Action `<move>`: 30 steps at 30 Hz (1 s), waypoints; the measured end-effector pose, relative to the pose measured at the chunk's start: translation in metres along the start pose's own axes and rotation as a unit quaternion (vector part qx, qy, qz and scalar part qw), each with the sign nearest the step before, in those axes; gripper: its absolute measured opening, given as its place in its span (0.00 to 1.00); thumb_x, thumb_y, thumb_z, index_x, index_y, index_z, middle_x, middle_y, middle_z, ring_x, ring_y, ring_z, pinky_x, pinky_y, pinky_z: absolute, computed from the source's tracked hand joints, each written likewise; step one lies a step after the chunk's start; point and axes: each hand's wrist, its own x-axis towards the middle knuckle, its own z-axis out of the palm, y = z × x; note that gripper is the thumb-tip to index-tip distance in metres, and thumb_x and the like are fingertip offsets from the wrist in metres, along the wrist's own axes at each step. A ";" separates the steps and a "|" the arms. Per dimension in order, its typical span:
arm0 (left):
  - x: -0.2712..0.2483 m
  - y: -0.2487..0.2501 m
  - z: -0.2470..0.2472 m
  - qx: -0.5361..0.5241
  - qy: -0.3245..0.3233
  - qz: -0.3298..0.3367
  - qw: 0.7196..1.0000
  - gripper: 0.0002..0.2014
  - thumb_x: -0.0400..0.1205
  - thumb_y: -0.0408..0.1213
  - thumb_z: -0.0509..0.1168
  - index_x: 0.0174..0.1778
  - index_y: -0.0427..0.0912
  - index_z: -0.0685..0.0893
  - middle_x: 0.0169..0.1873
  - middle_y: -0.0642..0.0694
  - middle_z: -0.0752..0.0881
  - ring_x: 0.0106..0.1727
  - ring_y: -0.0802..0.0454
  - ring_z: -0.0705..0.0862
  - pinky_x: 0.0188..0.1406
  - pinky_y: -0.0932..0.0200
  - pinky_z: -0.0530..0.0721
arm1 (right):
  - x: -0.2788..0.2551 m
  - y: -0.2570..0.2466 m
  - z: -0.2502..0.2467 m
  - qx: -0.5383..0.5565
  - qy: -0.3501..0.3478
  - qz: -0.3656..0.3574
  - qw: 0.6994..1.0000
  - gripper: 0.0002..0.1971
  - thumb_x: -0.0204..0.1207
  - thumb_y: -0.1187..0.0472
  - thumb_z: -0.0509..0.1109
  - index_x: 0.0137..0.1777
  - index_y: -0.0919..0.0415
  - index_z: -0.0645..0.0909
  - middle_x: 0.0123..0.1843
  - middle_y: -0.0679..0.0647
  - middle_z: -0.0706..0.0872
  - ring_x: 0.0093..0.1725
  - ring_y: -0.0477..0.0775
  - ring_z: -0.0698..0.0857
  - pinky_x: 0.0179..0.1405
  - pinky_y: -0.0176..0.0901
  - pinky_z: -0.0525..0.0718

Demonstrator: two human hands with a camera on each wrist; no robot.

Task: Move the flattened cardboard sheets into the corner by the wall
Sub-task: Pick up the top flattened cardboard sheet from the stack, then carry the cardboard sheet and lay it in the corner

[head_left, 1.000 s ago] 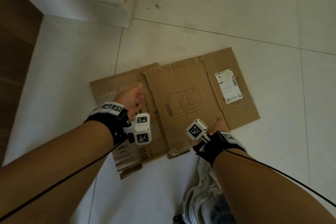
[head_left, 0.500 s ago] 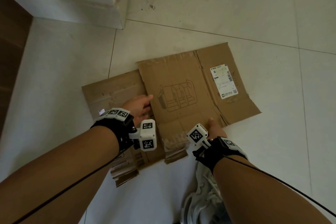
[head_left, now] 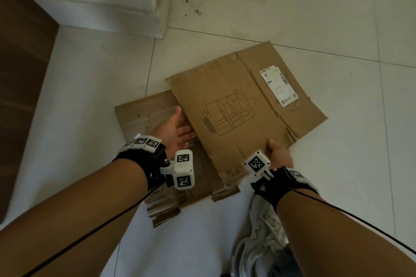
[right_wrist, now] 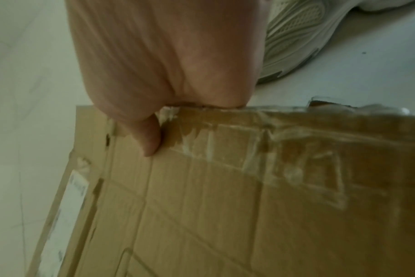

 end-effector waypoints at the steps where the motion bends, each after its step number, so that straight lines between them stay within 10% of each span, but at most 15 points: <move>1: -0.004 0.000 -0.006 -0.007 0.006 0.004 1.000 0.33 0.79 0.66 0.53 0.75 0.51 0.74 0.63 0.43 0.86 0.60 0.46 0.86 0.37 0.56 0.74 | -0.003 -0.007 -0.001 0.080 -0.022 0.005 0.997 0.28 0.83 0.59 0.62 0.82 0.65 0.63 0.78 0.62 0.72 0.74 0.64 0.75 0.58 0.44 0.80; 5: -0.023 0.006 -0.039 -0.052 0.078 0.051 0.994 0.34 0.77 0.67 0.57 0.74 0.48 0.75 0.66 0.40 0.85 0.57 0.46 0.87 0.42 0.52 0.81 | -0.013 -0.023 -0.006 0.326 -0.108 0.034 0.939 0.27 0.81 0.59 0.66 0.80 0.60 0.67 0.76 0.61 0.76 0.62 0.64 0.83 0.28 0.46 0.88; 10: -0.045 0.016 -0.083 -0.034 0.163 0.062 0.984 0.32 0.78 0.62 0.62 0.72 0.45 0.77 0.62 0.48 0.83 0.59 0.46 0.83 0.67 0.43 0.80 | -0.032 -0.042 -0.016 0.310 -0.202 -0.024 0.929 0.25 0.82 0.65 0.64 0.78 0.54 0.68 0.69 0.62 0.81 0.61 0.67 0.83 0.46 0.62 0.86; 14: -0.066 0.017 -0.104 0.028 0.132 0.054 0.989 0.33 0.78 0.62 0.62 0.76 0.48 0.74 0.70 0.50 0.82 0.74 0.48 0.76 0.77 0.45 0.68 | -0.051 -0.058 -0.021 0.184 -0.255 -0.070 0.947 0.22 0.82 0.67 0.62 0.76 0.56 0.69 0.56 0.58 0.85 0.50 0.61 0.85 0.39 0.53 0.86; 21: -0.085 -0.015 -0.110 0.034 0.136 0.033 0.990 0.20 0.82 0.32 0.64 0.71 0.44 0.75 0.60 0.39 0.86 0.57 0.41 0.85 0.49 0.49 0.86 | -0.055 -0.068 -0.003 0.042 -0.270 -0.091 0.958 0.24 0.80 0.70 0.65 0.75 0.56 0.72 0.54 0.59 0.85 0.55 0.67 0.84 0.59 0.69 0.82; 30: -0.053 -0.059 -0.114 0.082 0.191 -0.060 0.976 0.30 0.78 0.31 0.68 0.76 0.45 0.68 0.60 0.39 0.83 0.57 0.38 0.84 0.56 0.37 0.86 | -0.023 -0.052 0.035 -0.164 -0.160 -0.125 0.965 0.24 0.73 0.61 0.73 0.70 0.59 0.76 0.62 0.62 0.86 0.59 0.67 0.86 0.62 0.64 0.84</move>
